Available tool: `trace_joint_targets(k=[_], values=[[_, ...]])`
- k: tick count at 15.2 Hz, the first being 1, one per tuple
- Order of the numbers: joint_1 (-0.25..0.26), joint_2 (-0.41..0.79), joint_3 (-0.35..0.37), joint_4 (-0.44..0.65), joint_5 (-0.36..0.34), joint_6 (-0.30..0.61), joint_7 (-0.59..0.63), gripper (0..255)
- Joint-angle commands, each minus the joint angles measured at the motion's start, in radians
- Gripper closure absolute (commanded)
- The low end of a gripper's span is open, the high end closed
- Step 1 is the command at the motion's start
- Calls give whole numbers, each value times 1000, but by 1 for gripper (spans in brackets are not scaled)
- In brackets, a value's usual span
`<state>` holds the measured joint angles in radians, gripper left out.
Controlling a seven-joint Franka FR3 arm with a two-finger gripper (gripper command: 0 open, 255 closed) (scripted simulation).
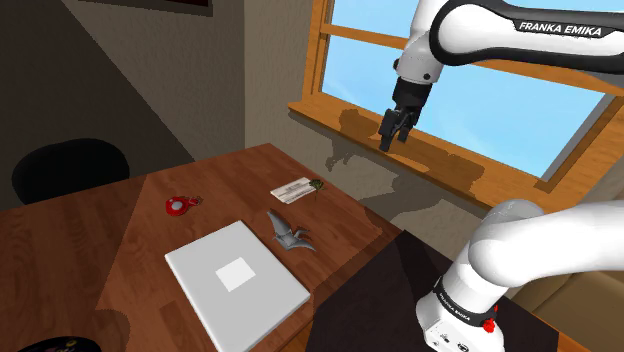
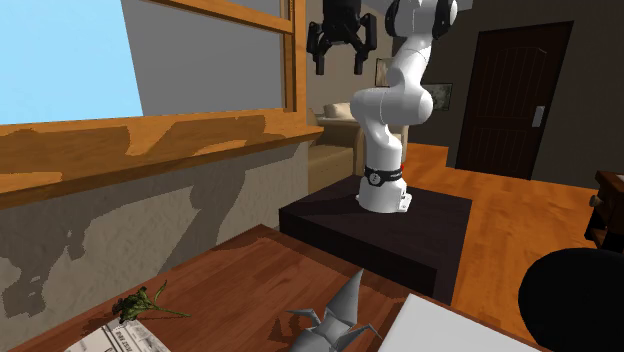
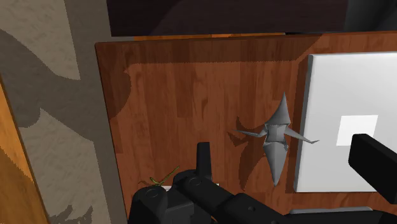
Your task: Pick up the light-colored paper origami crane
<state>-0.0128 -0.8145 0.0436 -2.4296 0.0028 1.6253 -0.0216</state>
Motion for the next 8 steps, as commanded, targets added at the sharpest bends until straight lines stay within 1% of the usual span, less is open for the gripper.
trace_joint_targets(k=[1, 8], values=[[0, 0, 0, 0, 0, 0, 0, 0], [13, 99, 54, -150, 39, 277, 68, 0]])
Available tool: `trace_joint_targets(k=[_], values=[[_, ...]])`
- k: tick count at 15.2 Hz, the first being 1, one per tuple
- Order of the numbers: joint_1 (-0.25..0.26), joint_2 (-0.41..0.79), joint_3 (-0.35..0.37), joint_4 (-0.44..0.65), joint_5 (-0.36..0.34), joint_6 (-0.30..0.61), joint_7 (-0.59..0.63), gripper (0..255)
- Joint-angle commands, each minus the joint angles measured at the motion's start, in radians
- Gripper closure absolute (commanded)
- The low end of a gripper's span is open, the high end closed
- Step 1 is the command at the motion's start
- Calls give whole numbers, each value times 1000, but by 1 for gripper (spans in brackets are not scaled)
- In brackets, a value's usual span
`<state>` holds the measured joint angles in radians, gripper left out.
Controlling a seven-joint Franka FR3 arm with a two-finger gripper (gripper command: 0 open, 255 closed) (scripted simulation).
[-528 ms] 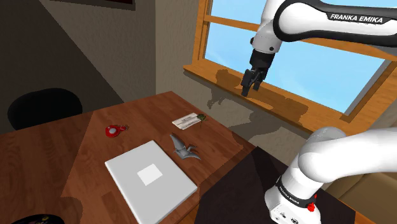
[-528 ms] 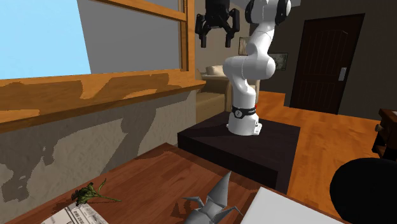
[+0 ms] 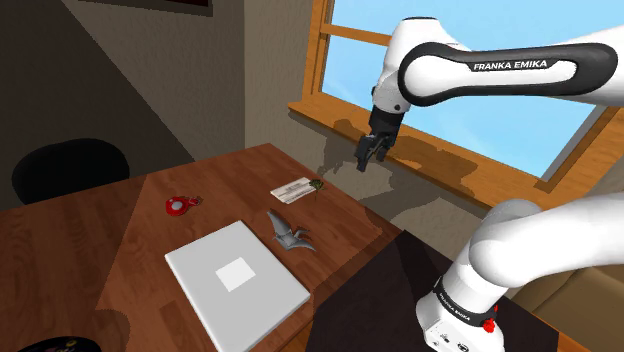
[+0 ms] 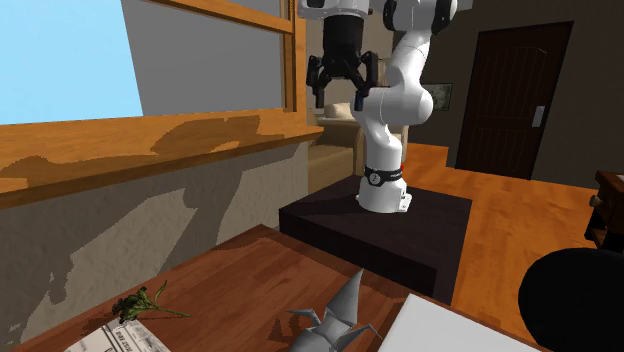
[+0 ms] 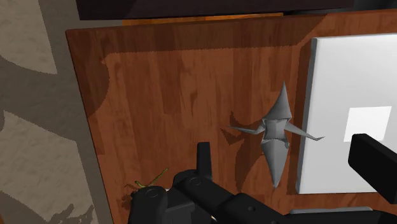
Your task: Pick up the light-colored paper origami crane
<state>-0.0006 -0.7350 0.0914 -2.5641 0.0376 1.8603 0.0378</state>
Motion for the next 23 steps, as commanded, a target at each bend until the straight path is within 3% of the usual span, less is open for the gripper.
trace_joint_targets(k=[1, 9, 14, 18, 23], values=[[3, 41, 15, -31, 9, 83, 18, 0], [7, 286, 86, -96, 30, 426, 100, 0], [-6, 490, 132, -78, 4, 632, 171, 0], [-25, 669, 164, -33, -66, 777, 258, 0], [-15, 898, 151, 63, -234, 918, 420, 0]])
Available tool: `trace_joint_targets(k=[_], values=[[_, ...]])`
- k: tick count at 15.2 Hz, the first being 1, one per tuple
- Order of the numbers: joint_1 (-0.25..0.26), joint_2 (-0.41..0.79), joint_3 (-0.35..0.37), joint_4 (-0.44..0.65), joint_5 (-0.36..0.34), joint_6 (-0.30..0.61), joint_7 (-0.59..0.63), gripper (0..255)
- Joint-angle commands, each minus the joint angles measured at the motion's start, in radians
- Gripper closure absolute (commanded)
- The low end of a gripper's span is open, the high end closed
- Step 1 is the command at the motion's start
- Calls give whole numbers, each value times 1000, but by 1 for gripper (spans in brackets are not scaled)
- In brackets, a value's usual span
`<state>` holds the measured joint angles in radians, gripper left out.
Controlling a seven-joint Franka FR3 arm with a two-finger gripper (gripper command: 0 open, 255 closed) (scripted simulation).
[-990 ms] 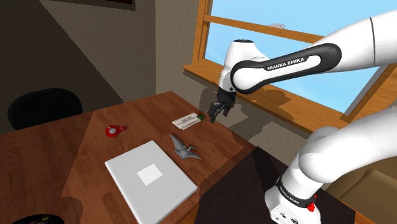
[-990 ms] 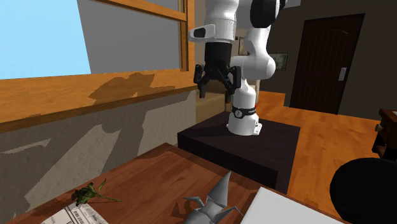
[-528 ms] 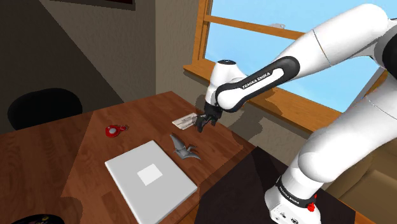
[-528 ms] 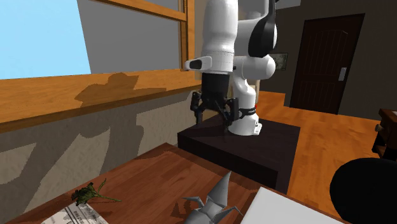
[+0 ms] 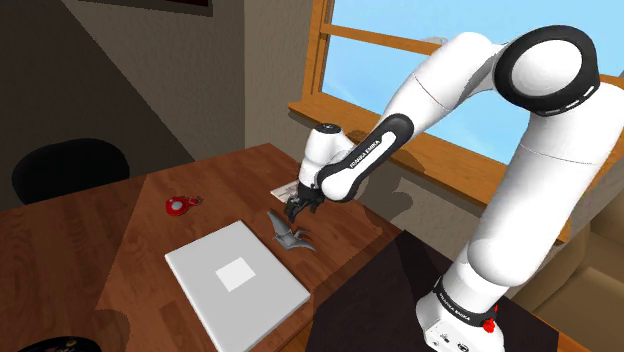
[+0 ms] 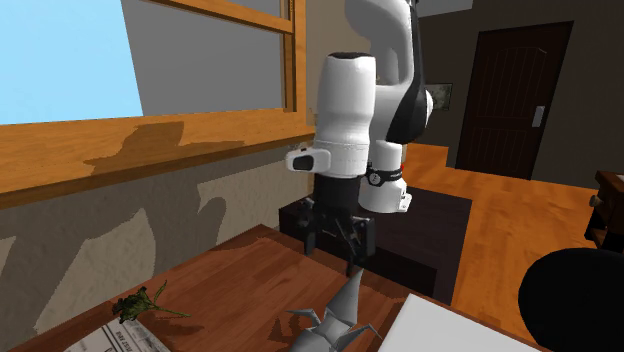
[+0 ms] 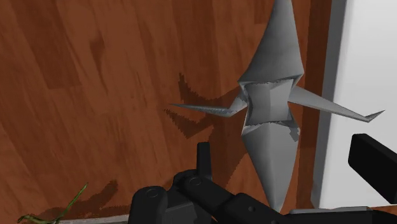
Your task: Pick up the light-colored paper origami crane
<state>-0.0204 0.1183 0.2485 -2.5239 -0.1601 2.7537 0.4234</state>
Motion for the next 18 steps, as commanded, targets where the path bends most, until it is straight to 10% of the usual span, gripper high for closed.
trace_joint_targets(k=[1, 15, 16, 18], values=[[18, 89, -20, 47, -71, 46, 68, 0], [158, 400, -171, 214, -230, 210, 234, 0], [157, 401, -170, 216, -229, 208, 232, 255], [156, 401, -169, 217, -228, 207, 232, 255]])
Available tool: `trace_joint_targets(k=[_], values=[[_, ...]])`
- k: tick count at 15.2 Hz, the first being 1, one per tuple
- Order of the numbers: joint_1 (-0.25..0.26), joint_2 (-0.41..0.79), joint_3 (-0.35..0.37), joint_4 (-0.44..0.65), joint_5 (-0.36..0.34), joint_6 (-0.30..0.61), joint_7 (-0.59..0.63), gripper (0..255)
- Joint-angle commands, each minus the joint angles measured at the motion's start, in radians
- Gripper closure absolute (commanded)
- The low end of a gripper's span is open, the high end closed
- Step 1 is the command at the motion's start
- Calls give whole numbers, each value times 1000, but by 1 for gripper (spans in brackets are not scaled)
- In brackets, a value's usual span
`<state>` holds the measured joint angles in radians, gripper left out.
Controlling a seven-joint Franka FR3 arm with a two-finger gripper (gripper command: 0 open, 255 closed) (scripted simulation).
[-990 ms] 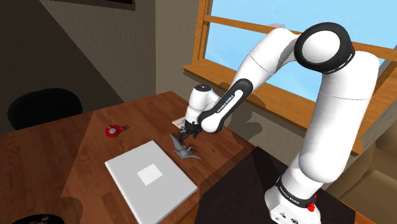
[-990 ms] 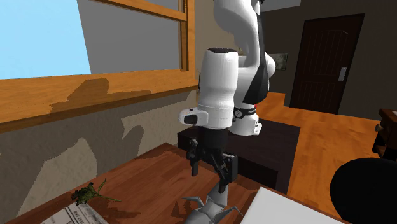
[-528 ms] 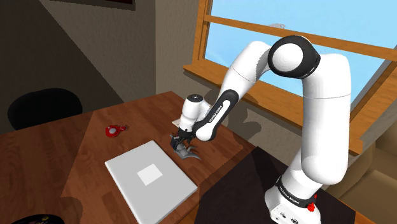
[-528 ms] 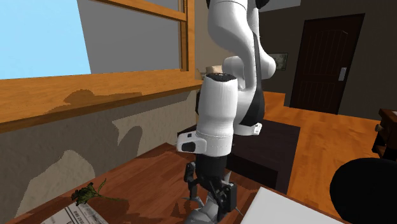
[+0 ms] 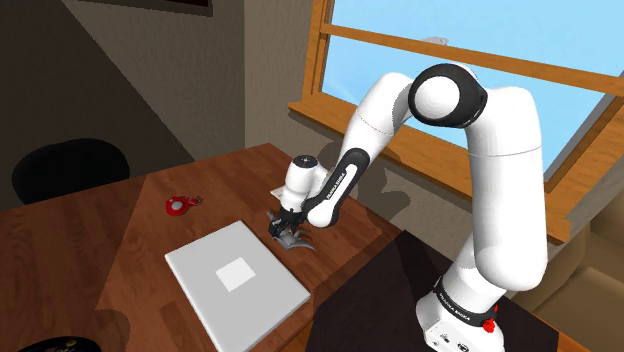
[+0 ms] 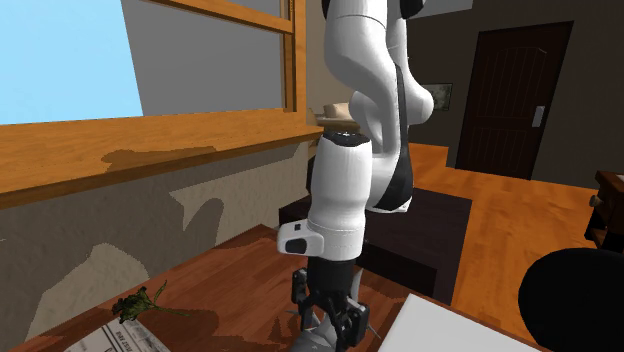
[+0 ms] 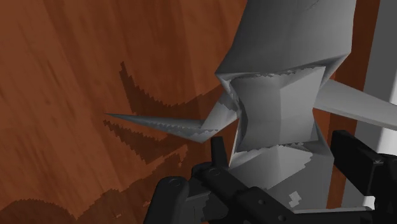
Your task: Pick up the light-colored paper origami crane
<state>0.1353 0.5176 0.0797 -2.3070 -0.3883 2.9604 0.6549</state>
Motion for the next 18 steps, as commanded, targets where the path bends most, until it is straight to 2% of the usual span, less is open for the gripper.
trace_joint_targets(k=[1, 7, 18], values=[[0, 1, 0, 0, 0, 0, 0, 255], [2, 1, -2, -3, -1, 3, 2, 255], [-72, -153, 89, -45, 70, -113, -64, 255]])
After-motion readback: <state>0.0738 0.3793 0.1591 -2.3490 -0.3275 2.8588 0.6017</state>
